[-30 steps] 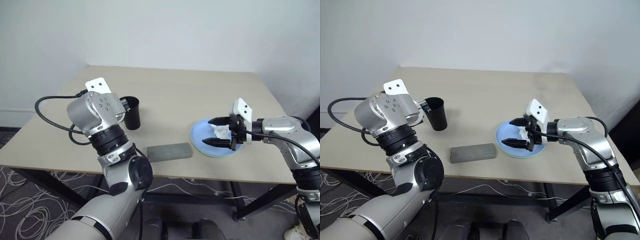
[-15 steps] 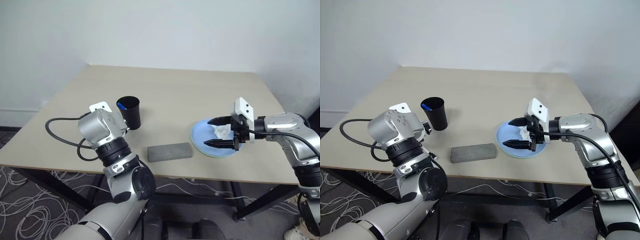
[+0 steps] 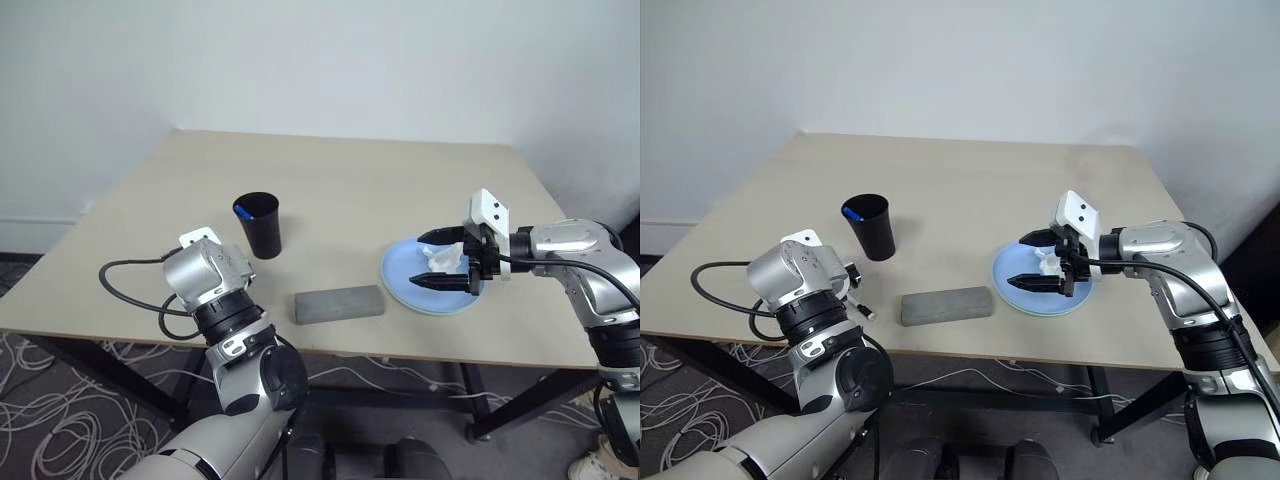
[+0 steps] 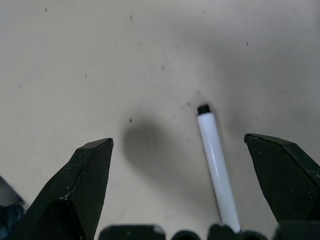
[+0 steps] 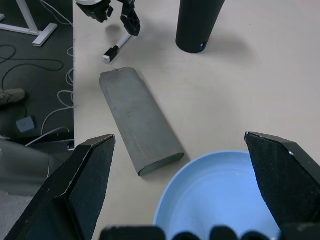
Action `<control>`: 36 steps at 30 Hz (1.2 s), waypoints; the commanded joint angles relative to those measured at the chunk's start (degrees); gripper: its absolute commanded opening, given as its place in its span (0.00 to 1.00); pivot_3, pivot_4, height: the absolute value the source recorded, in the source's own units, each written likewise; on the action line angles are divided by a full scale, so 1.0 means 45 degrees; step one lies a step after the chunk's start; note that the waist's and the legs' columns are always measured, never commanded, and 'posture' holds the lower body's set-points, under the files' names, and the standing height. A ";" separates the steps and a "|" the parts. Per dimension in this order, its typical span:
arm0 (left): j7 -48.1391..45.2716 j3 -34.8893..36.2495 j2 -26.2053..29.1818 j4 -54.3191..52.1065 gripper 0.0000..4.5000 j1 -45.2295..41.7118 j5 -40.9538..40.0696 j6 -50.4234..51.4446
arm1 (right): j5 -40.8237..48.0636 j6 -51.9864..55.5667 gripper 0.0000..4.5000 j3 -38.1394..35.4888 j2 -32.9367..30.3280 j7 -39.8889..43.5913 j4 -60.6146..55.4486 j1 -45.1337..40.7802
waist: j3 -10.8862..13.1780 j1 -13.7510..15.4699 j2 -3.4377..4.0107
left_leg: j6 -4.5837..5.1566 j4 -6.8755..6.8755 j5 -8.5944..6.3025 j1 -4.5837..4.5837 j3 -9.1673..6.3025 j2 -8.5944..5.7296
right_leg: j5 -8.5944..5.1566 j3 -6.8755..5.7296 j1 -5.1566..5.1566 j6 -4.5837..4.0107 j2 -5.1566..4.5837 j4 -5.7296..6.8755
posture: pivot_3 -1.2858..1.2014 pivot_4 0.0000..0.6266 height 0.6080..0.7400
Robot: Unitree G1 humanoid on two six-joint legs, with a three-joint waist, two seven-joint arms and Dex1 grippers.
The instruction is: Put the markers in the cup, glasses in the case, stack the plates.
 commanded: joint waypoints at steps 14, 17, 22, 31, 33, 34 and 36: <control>0.0553 0.0441 -0.0386 0.0952 0.63 0.0031 -0.0108 -0.0183 | -0.0045 -0.0196 1.00 -0.0208 0.0100 -0.0118 -0.0158 -0.0378 | -0.0003 -0.0005 0.0000 | 0.0001 -0.0012 -0.0001 0.0002 0.0001 0.0000 | 0.0003 0.0000 0.0000 -0.0003 -0.0010 -0.0006 | 0.52 0.00 0.98; 0.0643 0.0713 -0.0445 0.1044 0.41 0.0051 -0.0208 -0.0305 | -0.0047 -0.0200 1.00 -0.0217 0.0123 -0.0140 -0.0173 -0.0370 | -0.0009 -0.0007 0.0010 | 0.0001 -0.0012 -0.0001 0.0006 0.0001 0.0000 | 0.0003 0.0001 0.0001 -0.0003 -0.0011 -0.0004 | 0.52 0.00 0.98; 0.0532 0.0884 -0.0416 0.1209 0.05 0.0141 -0.0533 -0.0719 | -0.0012 -0.0210 1.00 -0.0233 0.0150 -0.0174 -0.0208 -0.0349 | -0.0026 -0.0012 0.0037 | 0.0000 -0.0017 -0.0001 0.0014 0.0001 0.0000 | 0.0003 0.0003 0.0001 -0.0004 0.0000 0.0001 | 0.52 0.00 0.98; 0.0046 0.0136 0.0034 0.1662 0.01 0.0461 -0.1029 -0.1406 | 0.0003 -0.0188 1.00 -0.0257 0.0210 -0.0200 -0.0227 -0.0378 | -0.0032 -0.0006 0.0046 | -0.0012 -0.0017 0.0006 0.0022 0.0007 0.0000 | 0.0058 -0.0012 0.0004 -0.0022 -0.0008 -0.0002 | 0.52 0.00 0.98; -0.0701 -0.0634 0.0262 0.1621 0.01 0.0460 -0.1340 -0.1369 | 0.0006 -0.0187 1.00 -0.0249 0.0222 -0.0208 -0.0249 -0.0364 | -0.0032 0.0004 0.0048 | -0.0020 -0.0018 0.0011 0.0027 0.0008 0.0000 | 0.0067 -0.0014 0.0006 -0.0027 -0.0002 0.0000 | 0.52 0.00 0.98; -0.1215 -0.1045 0.0391 0.1583 0.01 0.0413 -0.1593 -0.1252 | 0.0009 -0.0183 1.00 -0.0244 0.0232 -0.0213 -0.0252 -0.0366 | -0.0032 0.0010 0.0048 | -0.0026 -0.0018 0.0015 0.0027 0.0005 0.0000 | 0.0070 -0.0026 0.0007 -0.0031 -0.0004 0.0001 | 0.52 0.00 0.98; -0.2233 -0.1635 0.0636 0.1508 0.01 0.0267 -0.2175 -0.0732 | 0.0011 -0.0179 1.00 -0.0225 0.0253 -0.0213 -0.0237 -0.0390 | -0.0029 0.0021 0.0043 | -0.0040 -0.0018 0.0024 0.0016 -0.0002 0.0001 | 0.0083 -0.0055 0.0004 -0.0047 -0.0012 0.0001 | 0.52 0.00 0.98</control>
